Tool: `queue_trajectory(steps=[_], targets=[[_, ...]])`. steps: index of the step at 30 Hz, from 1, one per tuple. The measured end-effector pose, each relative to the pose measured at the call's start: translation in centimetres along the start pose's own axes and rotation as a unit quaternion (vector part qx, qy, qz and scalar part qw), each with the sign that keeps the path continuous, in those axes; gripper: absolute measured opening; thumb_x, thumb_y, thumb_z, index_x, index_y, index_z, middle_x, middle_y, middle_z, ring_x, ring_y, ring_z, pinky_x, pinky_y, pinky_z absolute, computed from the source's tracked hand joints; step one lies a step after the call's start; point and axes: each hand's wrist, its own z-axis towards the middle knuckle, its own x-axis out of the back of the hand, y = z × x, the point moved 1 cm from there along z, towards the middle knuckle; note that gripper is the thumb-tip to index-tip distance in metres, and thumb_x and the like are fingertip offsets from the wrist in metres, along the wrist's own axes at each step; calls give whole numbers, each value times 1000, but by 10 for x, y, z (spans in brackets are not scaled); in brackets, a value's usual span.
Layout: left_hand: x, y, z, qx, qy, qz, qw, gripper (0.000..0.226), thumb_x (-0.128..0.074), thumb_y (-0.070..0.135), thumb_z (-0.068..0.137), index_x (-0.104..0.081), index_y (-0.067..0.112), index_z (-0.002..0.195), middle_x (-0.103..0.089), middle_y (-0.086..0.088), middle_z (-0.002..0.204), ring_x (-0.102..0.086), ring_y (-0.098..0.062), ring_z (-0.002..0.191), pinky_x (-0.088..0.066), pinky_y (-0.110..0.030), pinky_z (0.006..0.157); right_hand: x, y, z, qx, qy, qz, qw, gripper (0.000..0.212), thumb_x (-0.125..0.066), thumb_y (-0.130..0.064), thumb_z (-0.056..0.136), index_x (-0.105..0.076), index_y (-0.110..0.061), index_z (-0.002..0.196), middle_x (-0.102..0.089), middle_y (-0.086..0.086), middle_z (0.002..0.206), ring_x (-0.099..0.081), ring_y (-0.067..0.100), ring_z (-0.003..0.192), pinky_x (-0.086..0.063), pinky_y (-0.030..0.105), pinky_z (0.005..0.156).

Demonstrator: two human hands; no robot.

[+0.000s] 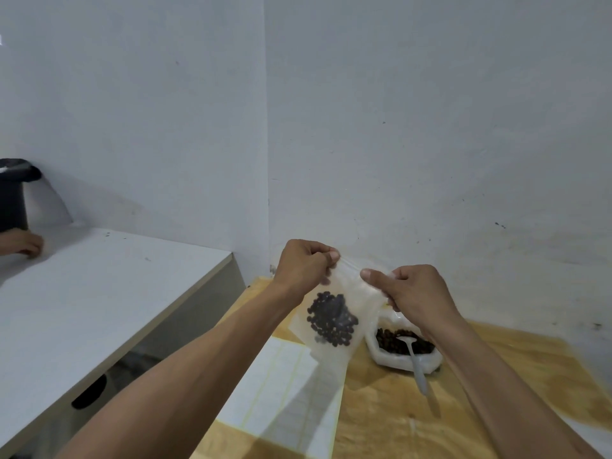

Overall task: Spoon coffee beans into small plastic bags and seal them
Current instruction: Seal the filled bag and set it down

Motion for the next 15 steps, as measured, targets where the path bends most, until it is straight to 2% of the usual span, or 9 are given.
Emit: queue_trajectory(steps=[3, 5, 6, 8, 10, 12, 13, 15], targets=[[4, -2, 3, 26, 27, -26, 999, 14, -73, 8, 92, -78, 10, 79, -70, -2, 67, -63, -10, 53, -53, -22, 53, -4, -3, -2, -12, -31, 54, 998, 58, -79, -64, 72, -66, -8, 63, -68, 1, 58, -63, 14, 54, -56, 30, 66], [13, -7, 9, 64, 73, -72, 993, 16, -74, 7, 92, -76, 11, 76, -71, -2, 73, -65, -11, 58, -53, -22, 53, -12, -3, -5, -62, -143, 113, 981, 59, -75, -64, 76, -75, -5, 84, -80, 3, 82, -76, 15, 75, -62, 28, 72], [18, -10, 13, 80, 96, -89, 988, 18, -74, 6, 92, -74, 12, 75, -71, -2, 76, -65, -13, 62, -52, -21, 54, -19, -2, -8, -97, -209, 143, 962, 53, -76, -57, 81, -77, -6, 95, -81, 5, 91, -78, 18, 84, -64, 30, 75], [29, -17, 20, 113, 105, -86, 984, 17, -75, 7, 91, -70, 11, 76, -65, -3, 74, -59, -15, 63, -46, -20, 52, -35, 2, -10, -161, -270, 219, 924, 31, -79, -30, 89, -77, -2, 101, -80, 10, 90, -78, 22, 79, -64, 32, 72], [39, -24, 22, 169, 60, -44, 983, 17, -77, 18, 92, -65, 5, 90, -56, -7, 73, -51, -18, 59, -39, -24, 51, -48, 5, -7, -215, -236, 291, 902, 17, -75, -9, 90, -76, 6, 98, -79, 16, 87, -76, 22, 70, -64, 31, 63], [48, -34, 20, 242, -27, 10, 970, 34, -79, 23, 90, -63, -1, 108, -60, -12, 91, -58, -22, 72, -46, -28, 54, -57, 8, 0, -239, -186, 310, 901, 14, -74, -3, 90, -74, 10, 96, -78, 17, 83, -76, 21, 65, -63, 29, 57], [52, -38, 19, 255, -59, 21, 965, 34, -80, 18, 88, -64, -3, 109, -62, -15, 97, -61, -24, 76, -49, -29, 56, -62, 10, 3, -236, -173, 288, 912, 14, -73, -3, 91, -74, 10, 96, -78, 15, 78, -75, 19, 61, -63, 29, 55], [60, -46, 19, 242, -73, 35, 967, 18, -78, 4, 84, -68, -1, 98, -58, -16, 92, -55, -26, 73, -45, -29, 56, -73, 14, 7, -215, -171, 206, 939, 14, -75, -5, 91, -72, 8, 92, -72, 6, 61, -70, 14, 51, -61, 27, 52]])
